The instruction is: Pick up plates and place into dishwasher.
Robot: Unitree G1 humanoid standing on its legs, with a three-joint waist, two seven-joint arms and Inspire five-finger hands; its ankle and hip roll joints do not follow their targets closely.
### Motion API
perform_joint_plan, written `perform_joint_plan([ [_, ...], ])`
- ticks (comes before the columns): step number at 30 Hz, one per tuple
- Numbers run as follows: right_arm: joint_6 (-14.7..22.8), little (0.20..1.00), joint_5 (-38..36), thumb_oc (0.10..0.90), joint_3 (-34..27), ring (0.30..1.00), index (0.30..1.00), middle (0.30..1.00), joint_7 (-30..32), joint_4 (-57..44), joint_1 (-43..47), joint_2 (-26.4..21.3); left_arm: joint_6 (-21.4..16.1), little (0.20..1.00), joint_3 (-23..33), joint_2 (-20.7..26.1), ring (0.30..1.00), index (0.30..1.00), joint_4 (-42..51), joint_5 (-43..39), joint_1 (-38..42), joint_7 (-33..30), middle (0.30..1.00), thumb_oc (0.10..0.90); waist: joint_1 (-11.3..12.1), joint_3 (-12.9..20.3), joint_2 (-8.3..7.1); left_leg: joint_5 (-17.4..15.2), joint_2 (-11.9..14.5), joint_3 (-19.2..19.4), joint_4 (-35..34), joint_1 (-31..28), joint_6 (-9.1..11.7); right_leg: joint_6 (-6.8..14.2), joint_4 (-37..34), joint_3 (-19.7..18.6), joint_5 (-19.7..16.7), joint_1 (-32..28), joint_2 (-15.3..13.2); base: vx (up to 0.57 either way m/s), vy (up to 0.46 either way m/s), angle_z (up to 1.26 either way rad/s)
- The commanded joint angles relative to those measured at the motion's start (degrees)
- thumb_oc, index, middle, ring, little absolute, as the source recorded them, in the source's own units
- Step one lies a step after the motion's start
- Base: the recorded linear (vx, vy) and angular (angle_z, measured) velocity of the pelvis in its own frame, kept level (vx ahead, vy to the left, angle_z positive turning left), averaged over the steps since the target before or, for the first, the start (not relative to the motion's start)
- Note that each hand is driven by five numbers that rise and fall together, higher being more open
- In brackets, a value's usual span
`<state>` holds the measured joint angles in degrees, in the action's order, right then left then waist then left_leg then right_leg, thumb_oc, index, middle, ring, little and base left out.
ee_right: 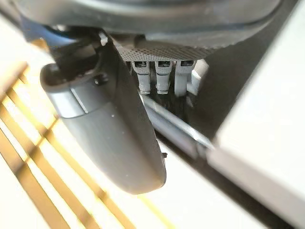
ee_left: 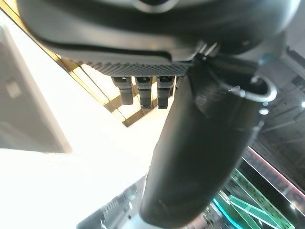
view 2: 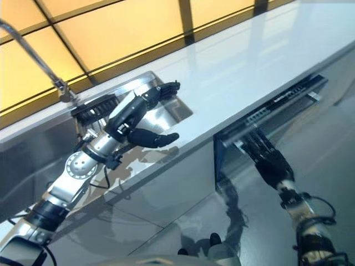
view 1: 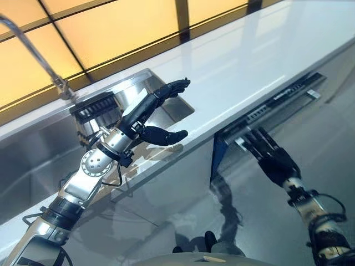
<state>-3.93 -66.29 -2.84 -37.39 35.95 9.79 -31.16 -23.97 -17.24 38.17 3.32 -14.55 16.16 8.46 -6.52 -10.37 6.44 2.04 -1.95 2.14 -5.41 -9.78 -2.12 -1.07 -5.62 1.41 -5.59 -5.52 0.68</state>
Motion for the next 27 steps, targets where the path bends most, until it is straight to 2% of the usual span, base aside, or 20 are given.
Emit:
perform_joint_plan([
  [1, 2.0, 0.9, -0.3, 0.8, -0.7, 0.9, 0.9, 0.9, -3.8, -1.3, 9.3, 2.0, -6.6, 0.9, 0.9, 0.3, 0.9, 0.9, -1.6, -1.1, 8.8, -1.4, 0.9, 0.8, 1.9, 3.9, -3.58, -8.9, -1.7, 0.5, 0.4, -1.5, -2.3, 1.5, 0.6, -2.7, 7.2, -3.8, 1.7, 0.01, -0.003, 0.16],
  [6, 3.1, 0.9, 3.1, 0.8, -0.4, 0.9, 0.9, 0.9, -1.3, 0.1, 8.0, 2.1, -7.2, 0.9, 0.9, 0.1, 0.9, 0.9, -2.0, -1.5, 8.8, -0.8, 0.9, 0.8, 2.4, 4.2, -4.25, -9.0, -1.8, -0.1, 0.4, -1.5, -2.4, 1.6, 0.6, -2.4, 7.2, -4.0, 1.7, 0.0, 0.0, 0.05],
  [9, 3.8, 0.9, 11.3, 0.8, -0.3, 0.9, 0.9, 0.9, 2.2, 1.4, 6.0, 1.2, -7.6, 0.9, 1.5, -0.1, 0.9, 0.9, -1.9, -1.7, 8.5, -0.5, 0.9, 0.8, 2.3, 4.3, -4.62, -8.9, -1.8, 0.0, 0.4, -1.5, -2.4, 1.7, 0.6, -2.5, 7.2, -4.0, 1.7, 0.0, 0.0, 0.0],
  [14, 5.6, 0.9, 33.5, 0.8, 3.5, 0.9, 0.9, 0.9, 11.0, 4.7, -1.0, -2.6, -8.3, 0.9, 2.8, -0.6, 0.9, 0.9, 2.1, -3.6, 6.9, 1.5, 0.9, 0.8, 1.5, 4.1, -5.7, -8.7, -1.6, 0.5, 0.4, -1.8, -2.4, 1.8, 0.6, -2.9, 7.0, -4.2, 1.9, 0.0, 0.003, 0.01],
  [16, 5.3, 0.9, 36.6, 0.8, 4.2, 0.9, 0.9, 0.9, 12.5, 5.3, -2.2, -3.1, -8.9, 0.9, 3.0, -0.7, 0.9, 0.9, 3.0, -3.7, 6.6, 2.2, 0.9, 0.8, 1.3, 3.9, -5.9, -8.6, -1.5, 0.8, 0.4, -1.8, -2.4, 1.8, 0.6, -3.0, 7.0, -4.2, 1.9, -0.01, 0.012, 0.04],
  [17, 4.0, 0.9, 40.7, 0.8, 4.9, 0.9, 0.9, 0.9, 16.6, 6.6, -4.4, -3.4, -9.3, 0.9, 2.6, -1.2, 0.9, 0.9, 5.6, -6.0, 6.9, 4.5, 0.9, 0.8, 0.7, 3.7, -6.31, -8.5, -1.4, 1.3, 0.4, -2.0, -2.3, 1.9, 0.6, -3.2, 6.9, -4.3, 2.0, 0.0, 0.018, 0.05],
  [20, 3.2, 0.9, 42.4, 0.8, 4.4, 0.9, 0.9, 0.9, 19.6, 8.5, -5.3, -3.0, -8.4, 0.9, 2.6, -2.4, 0.9, 0.9, 7.4, -9.7, 7.3, 7.4, 0.9, 0.8, 0.3, 3.6, -6.46, -8.7, -1.3, 1.5, 0.4, -2.2, -2.3, 1.9, 0.6, -3.1, 7.0, -4.5, 2.1, 0.0, 0.01, 0.03],
  [22, 3.1, 0.9, 44.6, 0.8, 2.6, 0.9, 0.9, 0.9, 22.7, 15.0, -6.8, 0.6, -2.3, 0.9, 2.9, -7.3, 0.9, 0.9, 10.5, -19.0, 8.6, 15.0, 0.9, 0.8, -0.1, 3.6, -6.64, -8.7, -1.0, 2.1, 0.4, -2.4, -2.3, 2.0, 0.6, -2.9, 6.9, -4.7, 2.2, 0.0, 0.0, 0.0],
  [23, 3.0, 0.9, 44.6, 0.8, 2.5, 0.9, 0.9, 0.9, 23.4, 16.1, -7.0, 1.2, -1.2, 0.9, 3.0, -7.9, 0.9, 0.9, 10.8, -21.2, 8.7, 16.4, 0.9, 0.8, -0.1, 3.6, -6.65, -8.7, -1.0, 2.1, 0.4, -2.4, -2.3, 2.0, 0.6, -2.9, 6.9, -4.7, 2.2, 0.0, 0.0, 0.0],
  [27, 2.6, 0.9, 43.8, 0.8, 1.7, 0.9, 0.9, 0.9, 25.4, 24.1, -8.4, 5.9, 10.6, 0.9, 2.3, -13.6, 0.9, 0.9, 14.8, -35.3, 8.7, 23.8, 0.9, 0.8, 0.1, 4.1, -6.76, -8.9, -0.9, 2.2, 0.4, -2.5, -2.3, 1.9, 0.6, -3.2, 6.9, -4.8, 2.4, 0.0, 0.0, 0.0],
])
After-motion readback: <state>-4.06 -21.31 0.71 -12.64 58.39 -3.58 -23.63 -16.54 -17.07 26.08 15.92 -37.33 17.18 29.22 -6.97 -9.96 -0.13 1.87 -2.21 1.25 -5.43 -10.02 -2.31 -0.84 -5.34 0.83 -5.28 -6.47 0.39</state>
